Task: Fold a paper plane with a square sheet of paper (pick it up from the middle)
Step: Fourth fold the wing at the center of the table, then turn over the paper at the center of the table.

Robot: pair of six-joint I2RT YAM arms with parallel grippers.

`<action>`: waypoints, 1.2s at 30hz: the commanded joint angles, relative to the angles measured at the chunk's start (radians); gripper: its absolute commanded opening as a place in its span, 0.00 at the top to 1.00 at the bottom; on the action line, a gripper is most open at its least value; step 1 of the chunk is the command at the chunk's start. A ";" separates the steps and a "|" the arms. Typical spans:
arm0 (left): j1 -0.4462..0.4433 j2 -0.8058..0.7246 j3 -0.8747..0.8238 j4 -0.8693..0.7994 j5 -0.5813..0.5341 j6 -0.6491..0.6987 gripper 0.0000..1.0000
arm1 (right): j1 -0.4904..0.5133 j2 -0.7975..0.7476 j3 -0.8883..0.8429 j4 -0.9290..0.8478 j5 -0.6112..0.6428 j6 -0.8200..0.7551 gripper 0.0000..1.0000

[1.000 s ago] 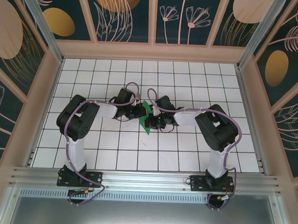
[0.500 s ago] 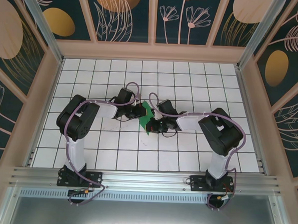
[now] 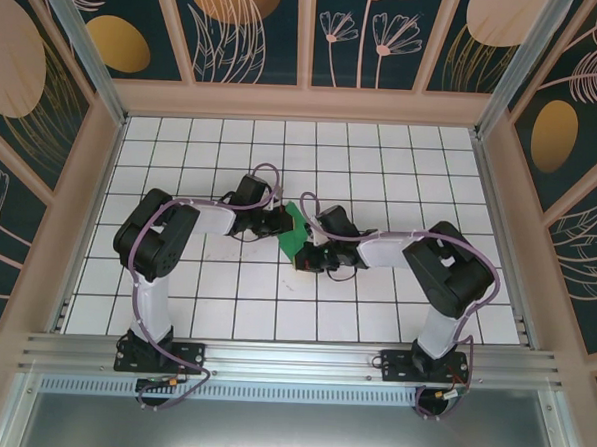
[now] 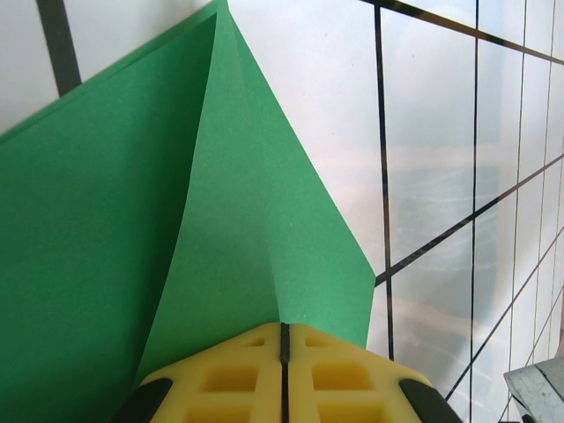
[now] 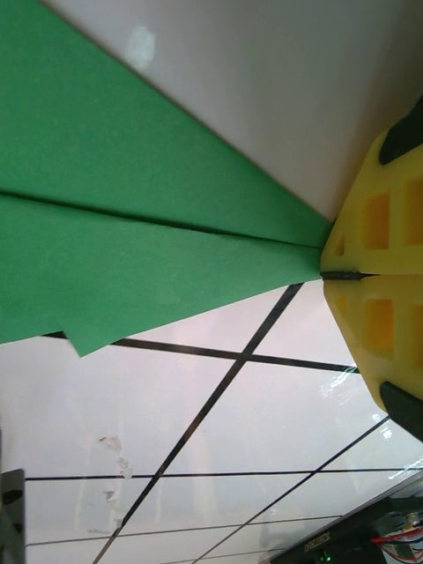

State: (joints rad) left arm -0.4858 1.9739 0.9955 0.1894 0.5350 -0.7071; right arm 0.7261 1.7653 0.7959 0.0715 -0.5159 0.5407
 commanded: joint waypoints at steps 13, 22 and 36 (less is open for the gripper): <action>0.010 -0.115 0.032 0.002 0.094 -0.060 0.81 | -0.055 -0.166 -0.003 -0.071 0.156 0.071 0.74; 0.009 -0.217 -0.050 -0.057 0.060 -0.077 0.80 | -0.078 -0.073 0.056 -0.020 0.165 0.099 0.65; -0.039 -0.181 -0.104 -0.064 0.025 -0.104 0.82 | -0.080 -0.026 0.088 -0.016 0.192 0.113 0.64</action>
State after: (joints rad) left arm -0.5201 1.7741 0.9031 0.1516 0.5861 -0.8062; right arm 0.6514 1.7226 0.8562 0.0483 -0.3393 0.6426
